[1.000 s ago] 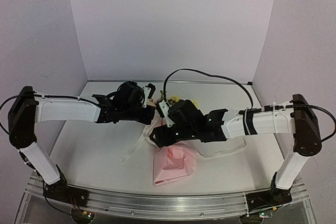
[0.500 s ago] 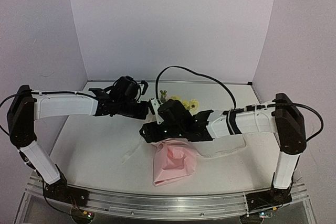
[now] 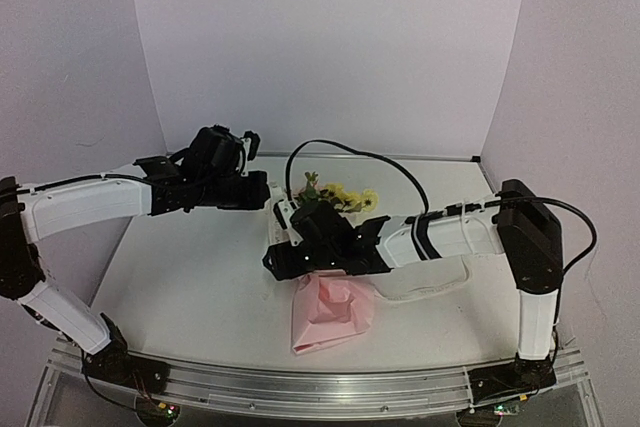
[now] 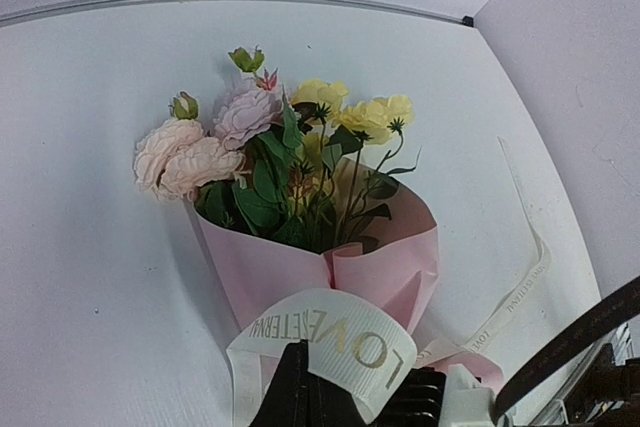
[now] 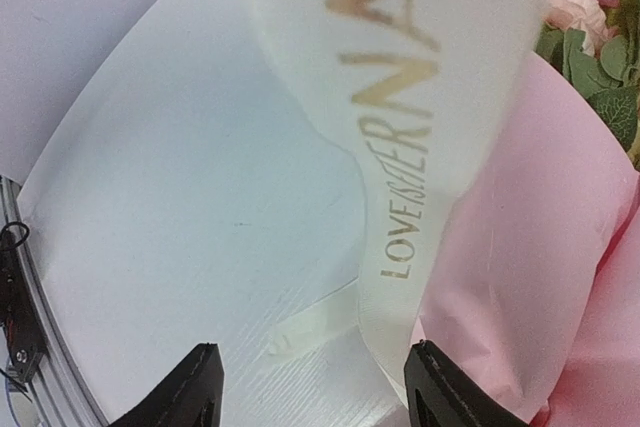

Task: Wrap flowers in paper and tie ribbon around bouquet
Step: Pass from the left arm to the right

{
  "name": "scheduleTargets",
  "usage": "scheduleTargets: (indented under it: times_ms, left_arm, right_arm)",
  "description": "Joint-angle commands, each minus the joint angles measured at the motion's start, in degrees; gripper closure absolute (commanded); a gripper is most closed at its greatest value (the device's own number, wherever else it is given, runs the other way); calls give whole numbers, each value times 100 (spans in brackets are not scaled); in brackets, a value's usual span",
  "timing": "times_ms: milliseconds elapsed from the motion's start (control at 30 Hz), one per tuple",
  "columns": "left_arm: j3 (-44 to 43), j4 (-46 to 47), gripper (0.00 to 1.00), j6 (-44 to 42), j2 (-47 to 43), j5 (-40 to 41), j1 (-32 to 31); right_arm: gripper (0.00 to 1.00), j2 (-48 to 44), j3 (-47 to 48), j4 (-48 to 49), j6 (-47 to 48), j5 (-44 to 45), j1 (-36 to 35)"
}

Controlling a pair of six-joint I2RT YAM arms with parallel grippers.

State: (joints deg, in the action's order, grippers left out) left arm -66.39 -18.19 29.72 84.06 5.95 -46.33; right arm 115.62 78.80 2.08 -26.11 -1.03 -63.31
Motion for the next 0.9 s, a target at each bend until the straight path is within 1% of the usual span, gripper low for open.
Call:
scheduleTargets:
  times_ms: [0,167,300,433,600,867]
  left_arm:
    - [30,-219,100,127,-313,68,-7]
    - [174,-311,100,196,-513,152,-3]
    - [245,-482,100,262,-715,235,-11]
    - [299,-619,100,299,-906,130,-9]
    - [330,-780,100,306,-1049,-22,-16]
    - [345,-990,100,306,-1211,-115,-16]
  right_arm:
    - [36,79,321,91,23,2,-15]
    - [36,129,436,99,-15,280,-11]
    - [36,-22,379,179,-71,403,0]
    - [36,-147,409,188,-101,577,-6]
    - [35,17,694,186,-57,463,15]
    - [37,250,1192,181,8,427,15]
